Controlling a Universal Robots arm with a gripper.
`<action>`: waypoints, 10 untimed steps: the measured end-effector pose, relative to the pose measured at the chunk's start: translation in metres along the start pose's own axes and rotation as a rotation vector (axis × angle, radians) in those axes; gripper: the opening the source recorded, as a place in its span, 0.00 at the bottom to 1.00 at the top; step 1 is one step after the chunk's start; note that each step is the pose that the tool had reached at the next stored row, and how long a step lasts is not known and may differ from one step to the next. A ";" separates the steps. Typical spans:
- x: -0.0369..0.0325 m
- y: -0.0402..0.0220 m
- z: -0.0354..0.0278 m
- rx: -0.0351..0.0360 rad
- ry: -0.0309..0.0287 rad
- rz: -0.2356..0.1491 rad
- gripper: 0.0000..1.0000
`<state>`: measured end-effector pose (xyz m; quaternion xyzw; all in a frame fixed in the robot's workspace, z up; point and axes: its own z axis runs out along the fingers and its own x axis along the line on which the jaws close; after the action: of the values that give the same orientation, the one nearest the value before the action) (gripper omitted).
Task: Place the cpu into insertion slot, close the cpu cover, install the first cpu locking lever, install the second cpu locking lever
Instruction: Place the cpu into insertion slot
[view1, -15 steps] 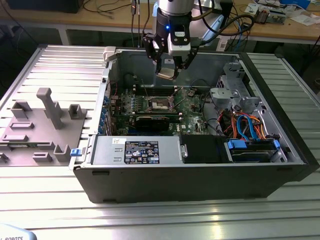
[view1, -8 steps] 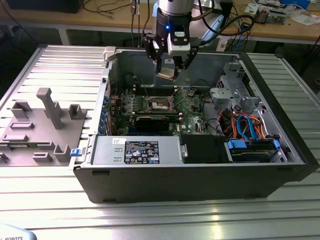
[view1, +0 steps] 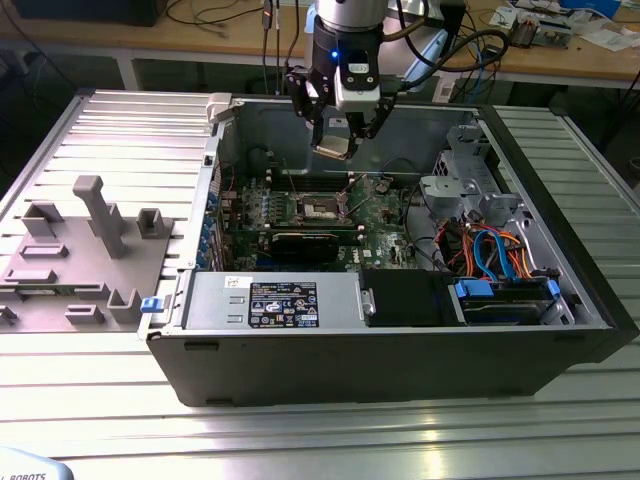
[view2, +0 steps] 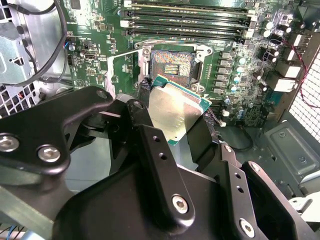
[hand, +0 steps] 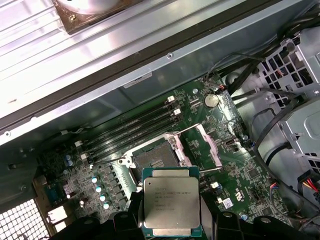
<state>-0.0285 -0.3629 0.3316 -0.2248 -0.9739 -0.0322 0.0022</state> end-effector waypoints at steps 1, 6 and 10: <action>0.0000 0.0000 0.0000 0.0000 -0.0001 0.001 0.54; 0.0000 0.0000 0.0000 -0.0001 -0.0004 0.006 0.54; 0.0000 0.0000 0.0000 -0.0002 -0.0007 0.010 0.54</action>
<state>-0.0285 -0.3629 0.3316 -0.2298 -0.9727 -0.0322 0.0020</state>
